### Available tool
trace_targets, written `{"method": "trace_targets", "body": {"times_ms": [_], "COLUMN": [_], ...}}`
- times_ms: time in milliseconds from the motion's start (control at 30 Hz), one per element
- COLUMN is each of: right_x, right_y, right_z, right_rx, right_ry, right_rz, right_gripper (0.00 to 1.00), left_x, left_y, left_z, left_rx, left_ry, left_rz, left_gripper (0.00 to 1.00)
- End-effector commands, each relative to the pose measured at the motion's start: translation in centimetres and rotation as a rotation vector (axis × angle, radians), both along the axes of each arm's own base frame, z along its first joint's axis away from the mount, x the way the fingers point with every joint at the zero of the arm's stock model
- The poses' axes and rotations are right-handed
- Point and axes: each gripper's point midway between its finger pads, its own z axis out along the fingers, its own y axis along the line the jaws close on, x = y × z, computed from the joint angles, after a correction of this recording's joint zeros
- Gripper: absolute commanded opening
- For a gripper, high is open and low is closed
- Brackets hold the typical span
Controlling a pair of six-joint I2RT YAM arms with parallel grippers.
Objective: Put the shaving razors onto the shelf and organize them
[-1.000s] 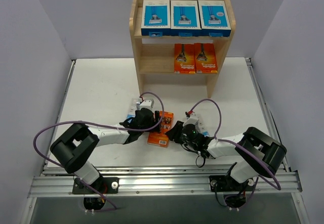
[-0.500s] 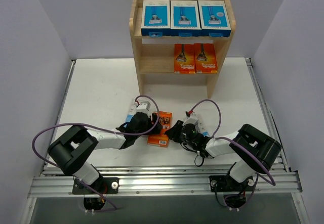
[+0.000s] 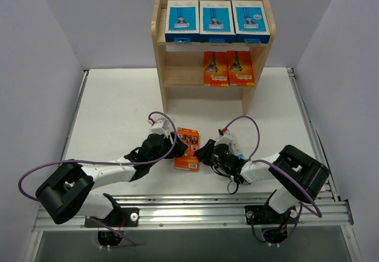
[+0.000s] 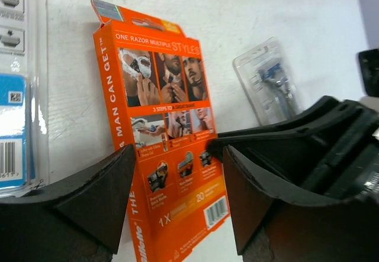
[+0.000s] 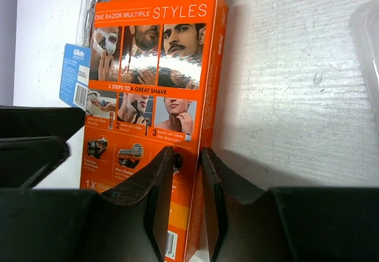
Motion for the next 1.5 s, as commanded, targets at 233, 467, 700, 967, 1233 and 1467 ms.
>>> {"method": "trace_targets", "body": {"times_ms": [233, 467, 700, 967, 1233, 1467], "right_x": [0.0, -0.3, -0.4, -0.3, 1.1, 1.8], "right_y": [0.5, 0.3, -0.2, -0.7, -0.1, -0.7], "right_z": [-1.5, -1.3, -1.0, -0.5, 1.5, 2.2], "right_rx": [-0.066, -0.067, -0.074, -0.085, -0.104, -0.106], "right_ry": [0.043, 0.045, 0.044, 0.041, 0.012, 0.008], "right_rz": [0.031, 0.034, 0.023, 0.003, -0.01, -0.04], "right_gripper": [0.23, 0.34, 0.43, 0.41, 0.59, 0.62], "left_x": [-3.6, -4.3, -3.2, -2.5, -2.8, -1.8], "left_y": [-6.7, -7.2, -2.6, 2.5, 4.2, 5.9], "left_z": [8.3, 7.7, 6.8, 3.8, 0.5, -1.9], "left_rx": [-0.294, -0.262, -0.063, 0.007, -0.009, -0.005], "left_ry": [-0.118, -0.131, -0.167, -0.075, 0.002, 0.075], "left_rz": [-0.229, -0.235, -0.107, 0.055, 0.095, 0.159], "left_gripper": [0.67, 0.67, 0.74, 0.77, 0.78, 0.78]}}
